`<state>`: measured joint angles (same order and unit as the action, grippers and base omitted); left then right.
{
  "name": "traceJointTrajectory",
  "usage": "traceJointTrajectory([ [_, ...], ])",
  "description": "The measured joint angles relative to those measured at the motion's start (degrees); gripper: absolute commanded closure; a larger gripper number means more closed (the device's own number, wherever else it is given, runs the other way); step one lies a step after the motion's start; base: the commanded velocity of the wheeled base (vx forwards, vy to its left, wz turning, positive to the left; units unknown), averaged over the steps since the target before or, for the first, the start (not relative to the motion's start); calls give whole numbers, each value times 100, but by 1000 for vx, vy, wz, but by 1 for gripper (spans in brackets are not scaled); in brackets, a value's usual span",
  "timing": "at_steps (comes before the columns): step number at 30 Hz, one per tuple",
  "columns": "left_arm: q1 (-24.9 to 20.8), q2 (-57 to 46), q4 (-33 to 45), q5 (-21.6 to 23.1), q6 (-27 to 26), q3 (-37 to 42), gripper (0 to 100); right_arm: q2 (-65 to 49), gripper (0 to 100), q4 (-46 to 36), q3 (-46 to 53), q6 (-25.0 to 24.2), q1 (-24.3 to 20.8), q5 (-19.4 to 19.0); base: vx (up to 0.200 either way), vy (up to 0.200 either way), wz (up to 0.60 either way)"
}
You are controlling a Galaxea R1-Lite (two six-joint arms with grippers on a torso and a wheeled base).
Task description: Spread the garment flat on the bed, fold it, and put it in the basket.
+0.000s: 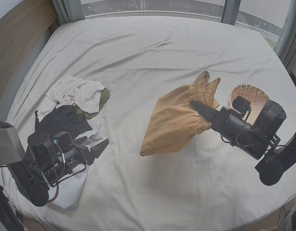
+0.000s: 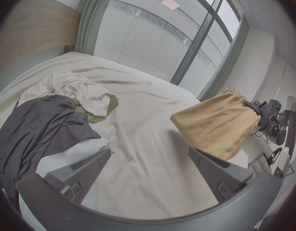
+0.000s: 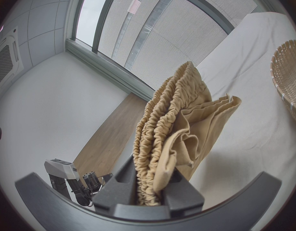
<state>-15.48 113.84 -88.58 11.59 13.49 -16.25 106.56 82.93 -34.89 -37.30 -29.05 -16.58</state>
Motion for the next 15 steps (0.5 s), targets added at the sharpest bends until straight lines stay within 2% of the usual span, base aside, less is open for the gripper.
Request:
traceJointTrajectory([
  [4,-2,-2,1,-10,2,27,0,-46,100,-95,-378,284,17,27,0,0,0],
  [9,-4,0,1,-24,7,44,0,-79,100,-332,-675,1029,155,251,0,0,0],
  [15,-15,9,0,-32,11,40,0,-116,100,-496,-916,1980,592,394,0,0,0],
])
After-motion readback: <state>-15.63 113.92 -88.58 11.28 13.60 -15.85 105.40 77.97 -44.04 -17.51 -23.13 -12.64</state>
